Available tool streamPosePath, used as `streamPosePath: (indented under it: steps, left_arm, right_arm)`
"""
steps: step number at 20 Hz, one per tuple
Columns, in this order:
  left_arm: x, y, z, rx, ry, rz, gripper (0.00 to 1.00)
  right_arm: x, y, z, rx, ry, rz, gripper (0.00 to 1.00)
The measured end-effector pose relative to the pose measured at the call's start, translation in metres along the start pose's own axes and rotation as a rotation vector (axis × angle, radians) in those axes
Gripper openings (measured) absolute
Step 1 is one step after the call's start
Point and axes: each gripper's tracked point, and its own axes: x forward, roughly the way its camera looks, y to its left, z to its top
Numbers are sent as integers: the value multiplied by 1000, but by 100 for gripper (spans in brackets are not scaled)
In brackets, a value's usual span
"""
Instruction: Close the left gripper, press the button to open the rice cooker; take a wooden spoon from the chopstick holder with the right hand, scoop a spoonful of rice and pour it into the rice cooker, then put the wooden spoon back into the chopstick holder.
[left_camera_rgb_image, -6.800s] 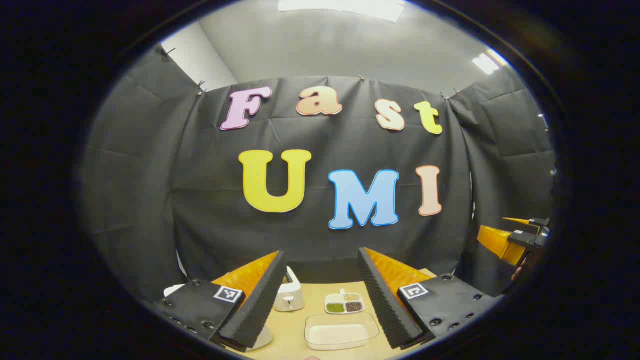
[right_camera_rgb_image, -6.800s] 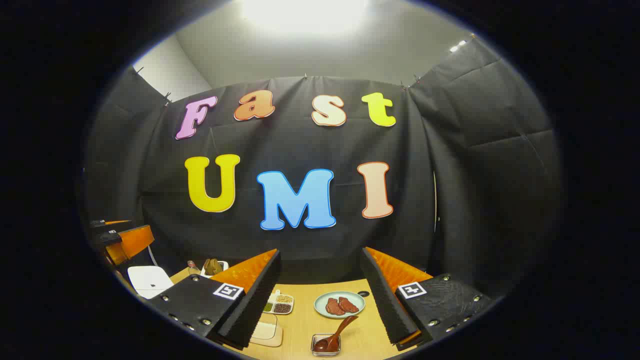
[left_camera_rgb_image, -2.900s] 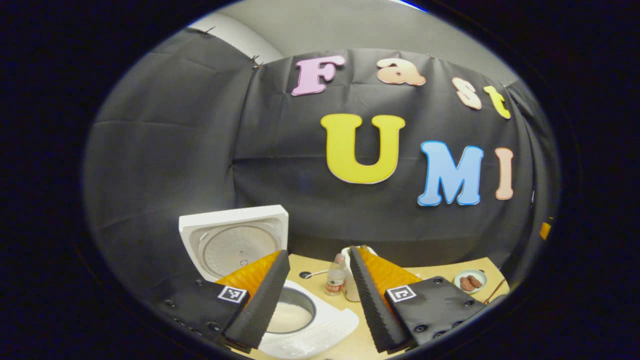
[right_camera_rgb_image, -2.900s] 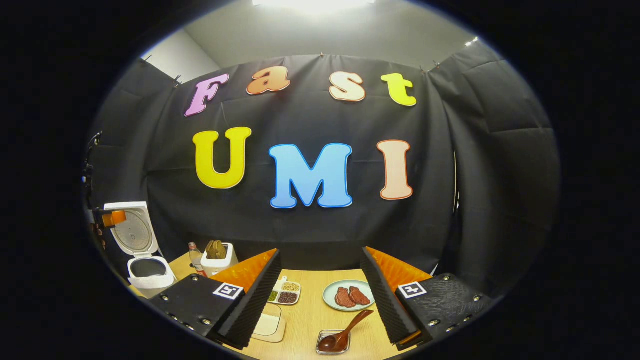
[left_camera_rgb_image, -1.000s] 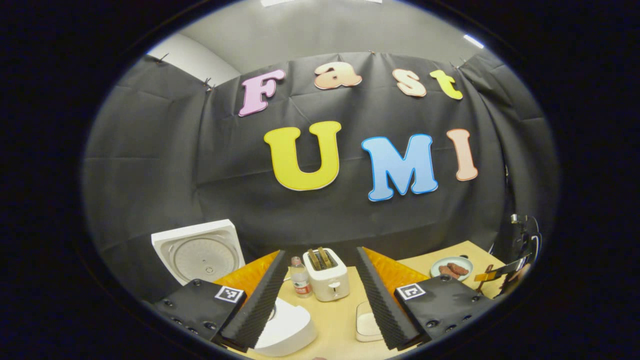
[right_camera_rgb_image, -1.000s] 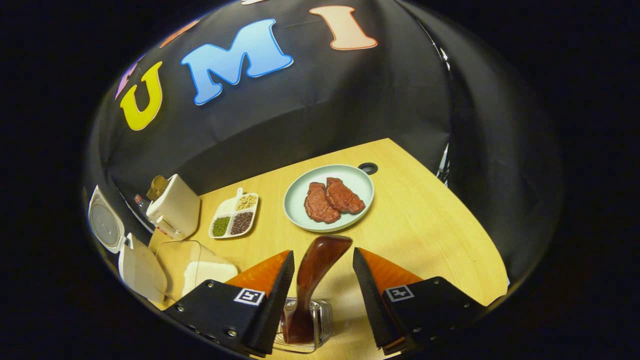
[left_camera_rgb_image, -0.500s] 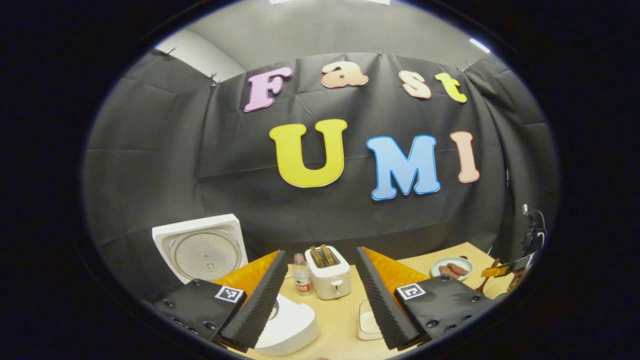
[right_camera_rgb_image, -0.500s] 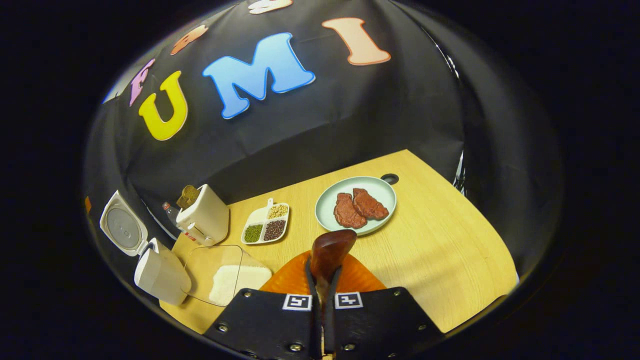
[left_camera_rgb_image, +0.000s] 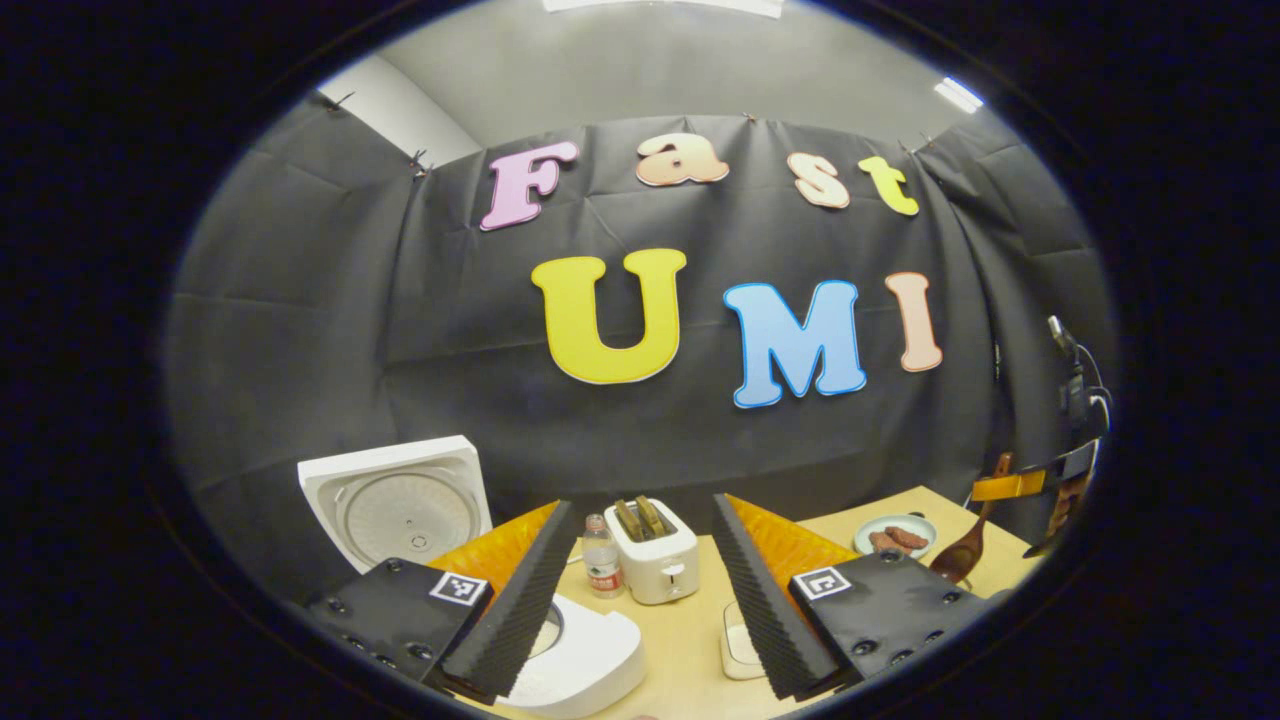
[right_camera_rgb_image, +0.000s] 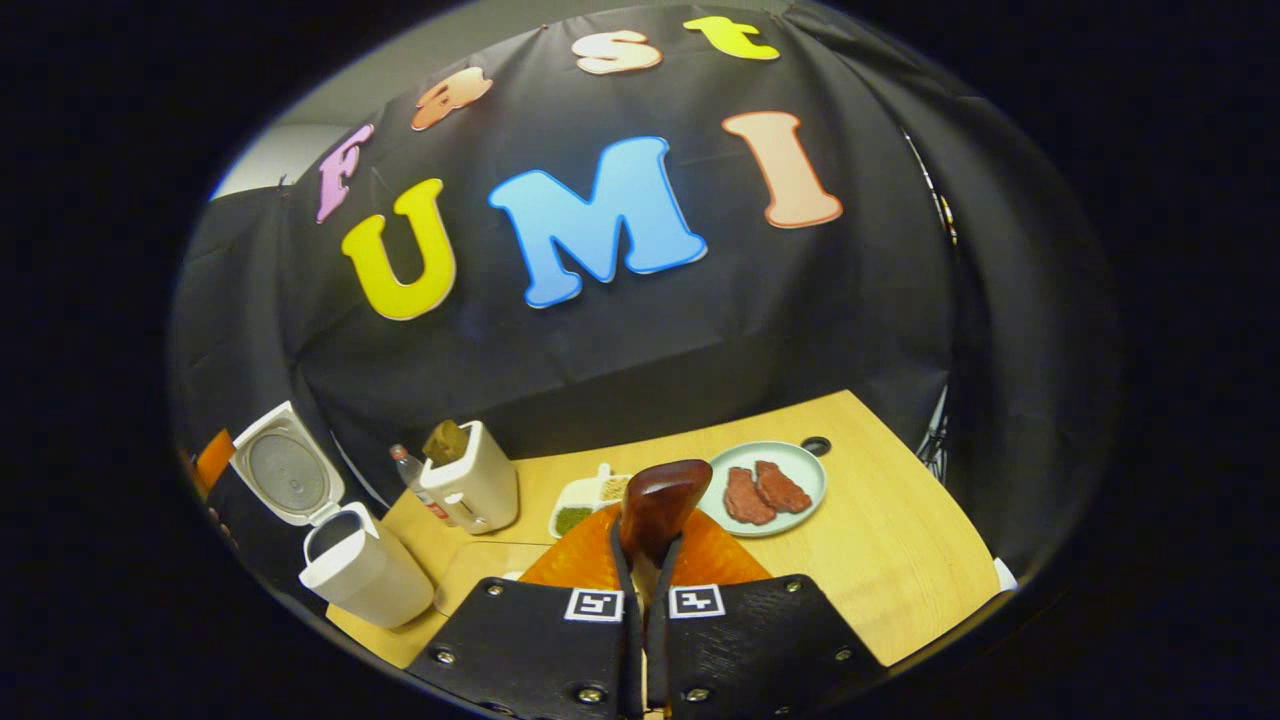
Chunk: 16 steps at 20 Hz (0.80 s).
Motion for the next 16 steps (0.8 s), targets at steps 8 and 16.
streamPosePath:
  steps: [8,16]
  left_arm:
    - [-6,37,-3,-13,-3,-11,96]
    - [-4,73,-16,-4,28,-1,95]
  right_arm:
    - [77,95,-62,-92,99,105,2]
    - [127,104,-117,-253,129,47,2]
